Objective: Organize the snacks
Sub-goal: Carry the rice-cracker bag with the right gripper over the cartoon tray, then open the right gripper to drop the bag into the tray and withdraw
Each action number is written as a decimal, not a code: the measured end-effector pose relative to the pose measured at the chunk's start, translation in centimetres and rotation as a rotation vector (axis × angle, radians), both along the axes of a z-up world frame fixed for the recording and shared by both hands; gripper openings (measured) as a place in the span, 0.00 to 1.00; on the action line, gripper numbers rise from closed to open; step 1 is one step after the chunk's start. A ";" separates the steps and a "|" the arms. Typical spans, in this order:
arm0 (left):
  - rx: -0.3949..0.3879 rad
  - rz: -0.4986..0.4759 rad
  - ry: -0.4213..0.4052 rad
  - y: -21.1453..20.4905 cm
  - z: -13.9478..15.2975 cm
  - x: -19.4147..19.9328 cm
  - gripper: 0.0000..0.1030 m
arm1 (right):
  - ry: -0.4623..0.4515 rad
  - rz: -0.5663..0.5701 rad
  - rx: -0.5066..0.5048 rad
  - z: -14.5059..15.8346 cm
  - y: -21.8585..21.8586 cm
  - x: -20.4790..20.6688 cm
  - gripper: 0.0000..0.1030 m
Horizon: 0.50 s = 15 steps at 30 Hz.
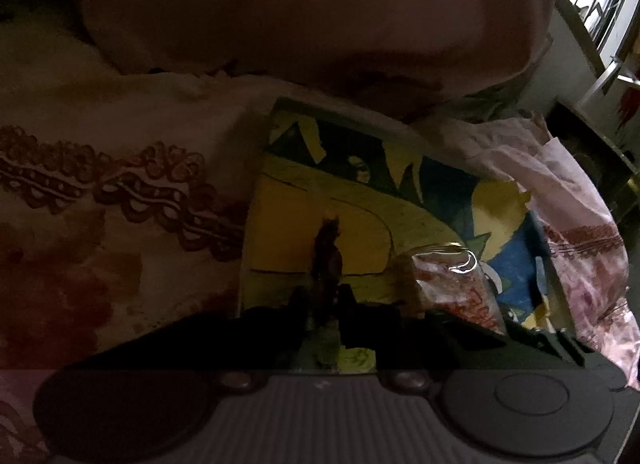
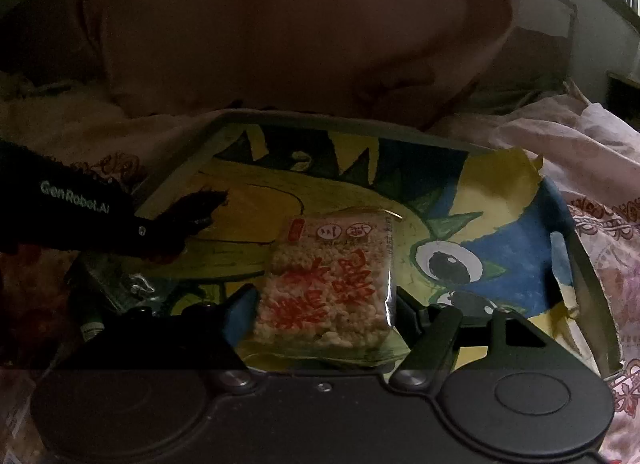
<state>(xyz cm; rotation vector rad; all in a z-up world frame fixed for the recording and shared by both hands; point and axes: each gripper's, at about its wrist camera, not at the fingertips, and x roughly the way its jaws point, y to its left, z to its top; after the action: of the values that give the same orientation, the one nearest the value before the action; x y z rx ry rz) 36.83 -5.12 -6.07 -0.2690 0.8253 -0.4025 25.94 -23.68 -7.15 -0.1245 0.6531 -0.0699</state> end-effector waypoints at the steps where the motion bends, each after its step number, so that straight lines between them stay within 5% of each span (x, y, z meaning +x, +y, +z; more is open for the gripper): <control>1: 0.008 0.004 -0.003 0.0 0.1 -0.1 0.20 | -0.005 -0.003 -0.009 0.0 0.0 -0.1 0.77; 6: 0.056 0.015 -0.034 -0.4 0.6 -0.7 0.44 | -0.031 -0.006 -0.039 0.6 0.0 -0.6 0.86; 8: 0.056 0.017 -0.048 -0.3 1.0 -1.2 0.63 | -0.042 -0.015 -0.046 1.0 -0.1 -1.1 0.89; 15: 0.071 0.034 -0.128 0.8 3.1 -5.0 0.87 | -0.064 -0.033 -0.020 3.2 -0.2 -4.6 0.98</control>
<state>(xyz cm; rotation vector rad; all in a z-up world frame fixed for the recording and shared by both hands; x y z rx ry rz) 31.80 -4.33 -2.92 -0.1894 0.7068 -0.3540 21.39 -23.85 -3.98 -0.1308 0.5904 -0.1116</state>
